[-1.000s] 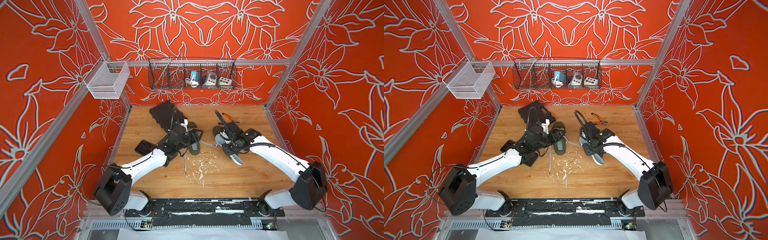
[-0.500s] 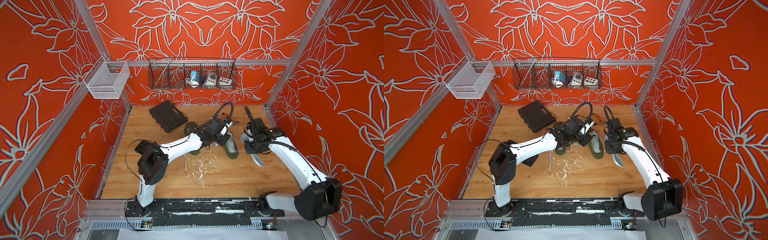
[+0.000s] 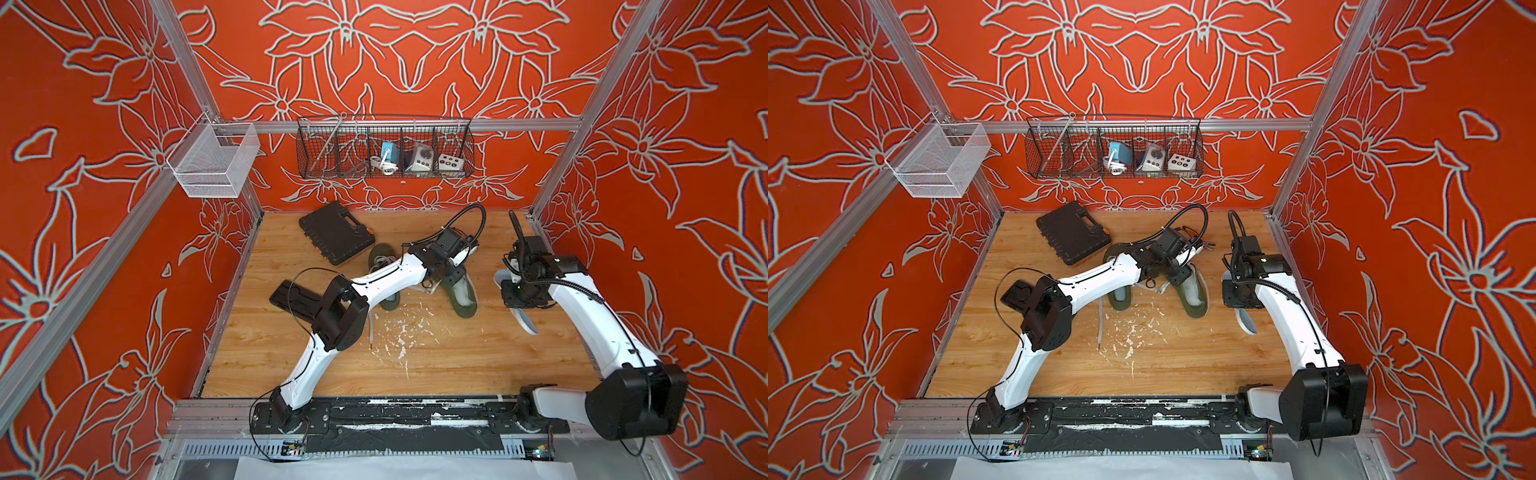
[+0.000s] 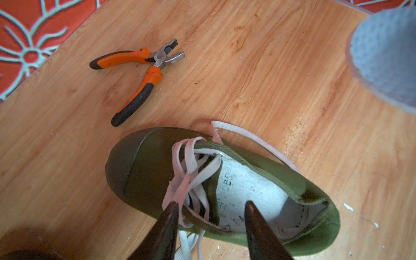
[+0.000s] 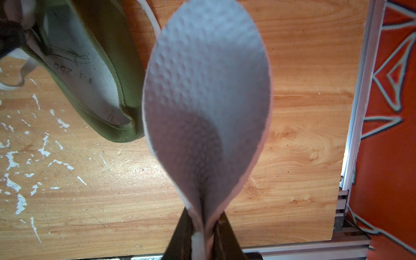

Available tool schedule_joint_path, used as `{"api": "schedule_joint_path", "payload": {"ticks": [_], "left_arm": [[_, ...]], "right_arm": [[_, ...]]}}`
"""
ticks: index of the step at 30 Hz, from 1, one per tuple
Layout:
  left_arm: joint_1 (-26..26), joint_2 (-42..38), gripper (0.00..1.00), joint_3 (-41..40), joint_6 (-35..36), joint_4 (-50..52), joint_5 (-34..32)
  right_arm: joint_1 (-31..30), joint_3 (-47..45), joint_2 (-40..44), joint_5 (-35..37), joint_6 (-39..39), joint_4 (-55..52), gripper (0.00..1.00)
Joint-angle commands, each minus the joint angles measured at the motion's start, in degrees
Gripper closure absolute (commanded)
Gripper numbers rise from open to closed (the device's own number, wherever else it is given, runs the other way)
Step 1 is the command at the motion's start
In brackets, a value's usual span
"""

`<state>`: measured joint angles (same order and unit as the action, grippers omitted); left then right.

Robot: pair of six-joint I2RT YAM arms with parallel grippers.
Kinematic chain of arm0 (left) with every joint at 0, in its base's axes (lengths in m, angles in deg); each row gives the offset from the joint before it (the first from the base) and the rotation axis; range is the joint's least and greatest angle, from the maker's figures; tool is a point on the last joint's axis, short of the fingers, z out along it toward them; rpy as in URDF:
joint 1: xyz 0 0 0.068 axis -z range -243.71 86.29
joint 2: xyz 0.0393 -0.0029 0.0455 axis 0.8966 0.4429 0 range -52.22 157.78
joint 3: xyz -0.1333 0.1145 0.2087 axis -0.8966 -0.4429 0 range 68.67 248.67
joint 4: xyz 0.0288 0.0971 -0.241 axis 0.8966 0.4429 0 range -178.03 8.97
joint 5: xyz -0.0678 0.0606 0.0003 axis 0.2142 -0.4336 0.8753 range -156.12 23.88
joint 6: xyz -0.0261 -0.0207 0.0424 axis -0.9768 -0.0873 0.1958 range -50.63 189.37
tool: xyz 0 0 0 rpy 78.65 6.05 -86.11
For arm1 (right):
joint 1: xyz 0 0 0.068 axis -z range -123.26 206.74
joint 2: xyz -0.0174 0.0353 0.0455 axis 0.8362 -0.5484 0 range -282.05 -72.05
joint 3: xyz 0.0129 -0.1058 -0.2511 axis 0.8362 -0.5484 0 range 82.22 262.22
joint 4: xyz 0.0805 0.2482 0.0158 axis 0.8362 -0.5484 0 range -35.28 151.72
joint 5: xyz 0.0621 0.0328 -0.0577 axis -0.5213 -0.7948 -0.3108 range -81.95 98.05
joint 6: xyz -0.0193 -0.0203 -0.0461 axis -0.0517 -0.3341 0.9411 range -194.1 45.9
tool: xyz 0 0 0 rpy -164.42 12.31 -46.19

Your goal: Insert the insole into the shoe

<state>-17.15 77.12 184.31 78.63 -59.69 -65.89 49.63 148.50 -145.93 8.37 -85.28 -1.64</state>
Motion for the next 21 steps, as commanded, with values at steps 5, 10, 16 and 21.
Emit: {"api": "schedule_joint_path", "payload": {"ticks": [5, 10, 16, 21], "left_arm": [[0.1, 3.99, 0.49, 4.01, 3.12, 1.36, -3.17], [0.23, 6.35, 0.48, 7.32, 3.4, 3.61, -2.95], [0.97, 7.39, 0.43, 7.08, 4.07, 3.68, -5.15], [1.68, 9.49, 0.45, 9.23, 4.55, 4.1, -10.93]], "right_arm": [[0.25, 1.38, -0.63, -1.93, 0.96, -1.57, 0.84], [0.26, 1.48, -0.94, -2.34, 0.97, -1.53, 0.85], [0.26, 1.48, -1.31, -2.98, 1.04, -1.25, 0.85], [0.29, 1.56, -1.4, -3.4, 1.01, -1.19, 0.85]]}}
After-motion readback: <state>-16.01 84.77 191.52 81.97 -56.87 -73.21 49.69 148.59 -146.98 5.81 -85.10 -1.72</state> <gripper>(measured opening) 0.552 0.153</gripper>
